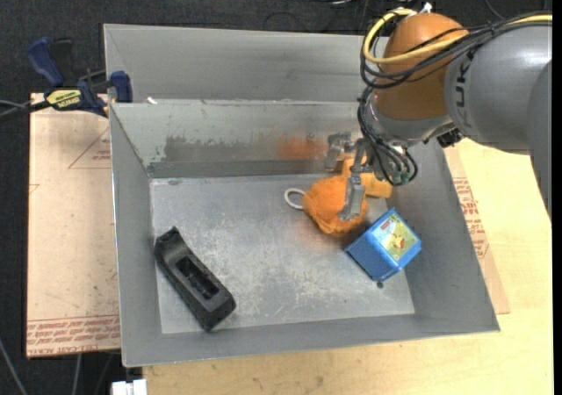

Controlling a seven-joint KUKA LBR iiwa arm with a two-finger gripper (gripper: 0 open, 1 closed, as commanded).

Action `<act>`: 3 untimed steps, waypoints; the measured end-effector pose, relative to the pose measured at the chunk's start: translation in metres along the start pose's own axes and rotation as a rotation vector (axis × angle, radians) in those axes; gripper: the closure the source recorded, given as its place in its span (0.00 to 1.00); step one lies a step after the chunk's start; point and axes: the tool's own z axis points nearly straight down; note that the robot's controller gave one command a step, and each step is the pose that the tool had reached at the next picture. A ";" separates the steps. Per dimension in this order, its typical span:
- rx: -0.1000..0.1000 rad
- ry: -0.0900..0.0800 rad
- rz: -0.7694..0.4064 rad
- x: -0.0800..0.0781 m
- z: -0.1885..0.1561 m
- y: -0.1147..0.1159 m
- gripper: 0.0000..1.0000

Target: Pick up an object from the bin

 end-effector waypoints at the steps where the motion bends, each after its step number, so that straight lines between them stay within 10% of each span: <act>1: 0.000 -0.007 0.000 -0.002 -0.005 0.000 0.00; 2: 0.002 -0.015 -0.069 0.005 0.013 0.004 0.00; 3: 0.000 -0.010 -0.388 0.016 0.067 0.036 1.00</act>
Offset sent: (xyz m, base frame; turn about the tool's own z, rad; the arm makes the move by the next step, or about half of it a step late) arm -0.0293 0.0127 -0.0663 -0.2128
